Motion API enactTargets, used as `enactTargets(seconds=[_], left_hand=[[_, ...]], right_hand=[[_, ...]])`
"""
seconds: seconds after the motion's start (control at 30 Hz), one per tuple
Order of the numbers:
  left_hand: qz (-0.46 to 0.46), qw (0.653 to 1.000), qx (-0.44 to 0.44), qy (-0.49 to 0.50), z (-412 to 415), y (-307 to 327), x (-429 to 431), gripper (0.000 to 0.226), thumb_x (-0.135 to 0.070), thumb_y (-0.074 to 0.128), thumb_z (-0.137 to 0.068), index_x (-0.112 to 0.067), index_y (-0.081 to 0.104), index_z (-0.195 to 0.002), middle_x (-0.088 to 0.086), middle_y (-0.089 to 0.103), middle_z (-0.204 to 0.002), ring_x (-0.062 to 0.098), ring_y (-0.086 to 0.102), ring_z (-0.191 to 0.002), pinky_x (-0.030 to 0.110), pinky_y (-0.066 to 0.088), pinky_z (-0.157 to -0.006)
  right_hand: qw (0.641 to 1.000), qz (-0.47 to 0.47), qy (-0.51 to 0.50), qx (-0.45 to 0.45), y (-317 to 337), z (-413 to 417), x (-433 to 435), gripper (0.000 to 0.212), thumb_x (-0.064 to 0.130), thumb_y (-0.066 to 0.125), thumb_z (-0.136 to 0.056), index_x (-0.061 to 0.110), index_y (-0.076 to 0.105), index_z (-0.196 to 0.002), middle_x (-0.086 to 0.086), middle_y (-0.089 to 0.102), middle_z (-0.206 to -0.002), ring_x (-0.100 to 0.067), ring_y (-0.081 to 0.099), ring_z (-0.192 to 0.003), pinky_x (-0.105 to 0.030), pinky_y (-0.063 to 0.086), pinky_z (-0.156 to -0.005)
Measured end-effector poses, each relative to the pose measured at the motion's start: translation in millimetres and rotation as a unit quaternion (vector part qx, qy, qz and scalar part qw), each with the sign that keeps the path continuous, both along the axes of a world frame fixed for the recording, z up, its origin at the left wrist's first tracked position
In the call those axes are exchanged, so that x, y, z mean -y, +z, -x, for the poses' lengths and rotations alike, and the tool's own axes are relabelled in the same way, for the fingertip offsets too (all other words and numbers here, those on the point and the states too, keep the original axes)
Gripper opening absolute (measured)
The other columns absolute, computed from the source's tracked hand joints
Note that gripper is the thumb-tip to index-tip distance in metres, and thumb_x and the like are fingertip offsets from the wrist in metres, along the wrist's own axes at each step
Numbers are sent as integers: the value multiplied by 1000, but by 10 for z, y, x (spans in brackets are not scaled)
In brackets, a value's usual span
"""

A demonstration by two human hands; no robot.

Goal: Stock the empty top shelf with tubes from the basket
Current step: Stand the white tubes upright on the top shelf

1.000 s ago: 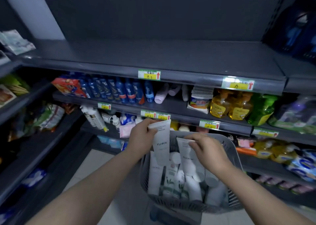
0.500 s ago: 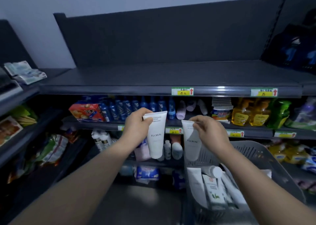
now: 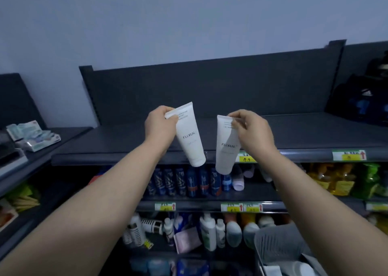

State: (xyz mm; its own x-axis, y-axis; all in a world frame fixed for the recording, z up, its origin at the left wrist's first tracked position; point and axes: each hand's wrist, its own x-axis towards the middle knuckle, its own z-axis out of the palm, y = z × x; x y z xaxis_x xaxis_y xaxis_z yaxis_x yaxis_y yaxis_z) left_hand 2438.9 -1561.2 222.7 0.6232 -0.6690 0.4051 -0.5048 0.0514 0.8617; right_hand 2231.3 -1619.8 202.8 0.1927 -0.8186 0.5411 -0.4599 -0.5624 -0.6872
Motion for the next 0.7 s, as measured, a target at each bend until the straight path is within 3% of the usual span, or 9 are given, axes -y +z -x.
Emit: enactTargets(seconds=[0.3, 0.5, 0.63, 0.7], left_hand=[[-60, 997, 38, 33, -582, 213, 1322, 24, -7, 47, -82, -21, 66, -85, -4, 67, -93, 16, 59, -76, 23, 45, -55], [-84, 996, 24, 2, -966, 227, 2095, 24, -6, 47, -81, -20, 66, -83, -3, 67, -95, 17, 62, -80, 24, 48, -58], [-116, 991, 42, -55, -1171, 233, 2523, 24, -5, 48, -80, -22, 66, -80, -1, 67, -95, 22, 66, -88, 36, 57, -73], [-124, 988, 52, -78, -1253, 226, 2691, 25, -5, 48, -81, -22, 66, -82, -1, 67, -95, 22, 65, -87, 34, 56, -72]], right_hand=[[1000, 2, 5, -14, 222, -496, 1143, 20, 19, 51, -93, 31, 65, -102, 10, 66, -108, -13, 60, -103, -33, 48, -79], [998, -31, 20, -41, 246, -786, 1653, 19, 19, 50, -95, 32, 63, -98, 13, 63, -105, -8, 58, -98, -28, 44, -71], [999, -28, 2, -43, 269, -931, 1846, 19, 18, 50, -94, 32, 63, -96, 13, 63, -104, -6, 57, -95, -24, 39, -71], [999, -27, -6, -44, 282, -1016, 1912, 20, 17, 50, -94, 32, 63, -95, 14, 62, -103, -5, 57, -93, -24, 39, -71]])
